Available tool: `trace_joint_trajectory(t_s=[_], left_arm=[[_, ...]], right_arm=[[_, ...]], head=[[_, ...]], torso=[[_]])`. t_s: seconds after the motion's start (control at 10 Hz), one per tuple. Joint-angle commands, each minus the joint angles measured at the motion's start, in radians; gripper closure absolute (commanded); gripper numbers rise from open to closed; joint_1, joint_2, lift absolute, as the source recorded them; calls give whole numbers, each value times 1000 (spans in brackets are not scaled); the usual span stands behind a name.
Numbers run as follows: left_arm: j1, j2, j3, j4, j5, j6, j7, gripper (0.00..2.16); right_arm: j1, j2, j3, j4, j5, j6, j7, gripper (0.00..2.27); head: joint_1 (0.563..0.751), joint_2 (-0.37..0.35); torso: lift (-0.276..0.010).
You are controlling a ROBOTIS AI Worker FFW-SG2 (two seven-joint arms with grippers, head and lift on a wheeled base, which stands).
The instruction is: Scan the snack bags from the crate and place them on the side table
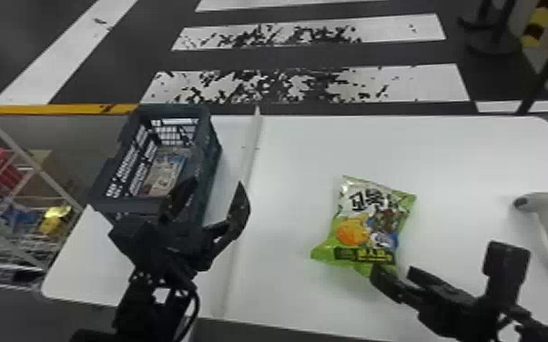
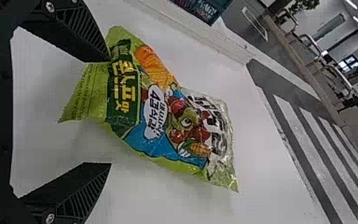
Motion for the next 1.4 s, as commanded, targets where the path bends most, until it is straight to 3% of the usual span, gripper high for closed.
trace_joint_trajectory(t_s=[0.0, 0.1, 0.2, 0.3, 0.4, 0.6, 0.8, 1.1, 1.3], left_arm=[[0, 0, -2, 2, 0, 0, 3, 76], [-2, 2, -8, 2, 0, -3, 11, 76], [-2, 2, -9, 1, 0, -3, 11, 76], [-7, 6, -18, 2, 0, -3, 11, 76], [-7, 8, -20, 6, 0, 0, 12, 76], [-4, 8, -31, 6, -6, -12, 46, 76], [0, 8, -34, -1, -6, -21, 71, 76], [0, 8, -35, -1, -6, -21, 71, 76], [0, 8, -35, 1, -6, -21, 71, 76]], right_arm=[[-29, 13, -29, 44, -57, 33, 34, 127], [-42, 16, -44, 63, -86, 36, 57, 343], [-62, 19, -53, 83, -101, 85, 72, 772], [-72, 22, -62, 100, -100, 94, 74, 1629], [-78, 25, -68, 108, -93, 113, 72, 2236], [-69, 27, -79, 102, -90, 73, 100, 2256], [-34, 27, -94, -22, -37, 76, 89, 2256], [6, 1, -16, -317, 299, 183, 26, 2256], [-26, -116, 228, -389, 730, 275, -115, 2256]], head=[[695, 181], [695, 187], [695, 189], [695, 188], [695, 185], [695, 178], [695, 174], [695, 145], [695, 126]], torso=[[-81], [-81], [-81], [-81], [-81], [-81], [-81], [-81], [-81]])
